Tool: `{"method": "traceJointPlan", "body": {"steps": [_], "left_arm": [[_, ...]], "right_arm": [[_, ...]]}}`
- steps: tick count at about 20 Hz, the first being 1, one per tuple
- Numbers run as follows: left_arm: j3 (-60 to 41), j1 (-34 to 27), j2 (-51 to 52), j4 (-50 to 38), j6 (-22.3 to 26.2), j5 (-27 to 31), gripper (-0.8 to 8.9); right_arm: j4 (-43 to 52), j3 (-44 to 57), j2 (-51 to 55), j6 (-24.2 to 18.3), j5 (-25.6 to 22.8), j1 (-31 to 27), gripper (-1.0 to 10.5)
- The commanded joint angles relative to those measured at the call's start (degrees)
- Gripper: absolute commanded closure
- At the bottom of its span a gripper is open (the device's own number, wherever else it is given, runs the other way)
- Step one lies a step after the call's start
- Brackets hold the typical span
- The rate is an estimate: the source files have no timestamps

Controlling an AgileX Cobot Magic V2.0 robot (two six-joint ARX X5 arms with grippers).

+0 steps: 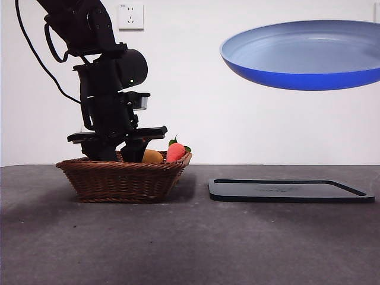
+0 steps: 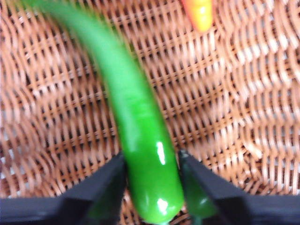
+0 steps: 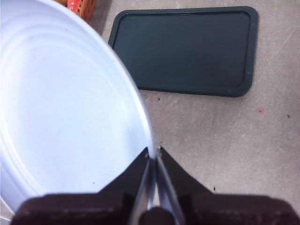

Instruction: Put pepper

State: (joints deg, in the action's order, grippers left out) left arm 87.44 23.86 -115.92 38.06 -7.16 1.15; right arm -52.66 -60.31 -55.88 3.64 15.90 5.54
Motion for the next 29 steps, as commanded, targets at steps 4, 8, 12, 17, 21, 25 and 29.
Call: {"method": "traceJointPlan", "body": {"steps": [4, 8, 12, 17, 21, 25, 29], "left_arm": [[1.5, 0.4, -0.9, 0.5, -0.4, 0.3, 6.9], [1.6, 0.4, 2.8, 1.1, -0.4, 0.3, 6.9], [1.6, 0.7, 9.1, 1.7, -0.4, 0.0, 6.9], [1.6, 2.7, 18.8, 3.5, -1.0, -3.7, 6.9], [1.6, 7.1, 24.5, 4.0, -2.4, -10.4, 6.9], [1.5, 15.0, 24.5, 4.1, -3.2, -11.8, 6.9], [1.5, 22.6, 20.5, 2.1, -2.5, -11.1, 6.9]], "right_arm": [[0.9, -0.9, -0.3, -0.2, 0.2, 0.0, 9.4], [1.3, -0.9, -0.4, -0.2, 0.2, 0.0, 9.4], [1.7, -0.9, -2.1, 0.0, 0.3, 0.0, 9.4], [5.4, -0.9, -8.2, 1.9, 0.6, 0.1, 9.4], [9.3, -0.9, -17.4, 4.7, 1.4, 0.2, 9.4], [13.0, -0.9, -25.7, 8.2, 8.2, 0.2, 9.4], [13.6, -0.9, -28.6, 9.0, 8.2, 0.2, 9.4]]}}
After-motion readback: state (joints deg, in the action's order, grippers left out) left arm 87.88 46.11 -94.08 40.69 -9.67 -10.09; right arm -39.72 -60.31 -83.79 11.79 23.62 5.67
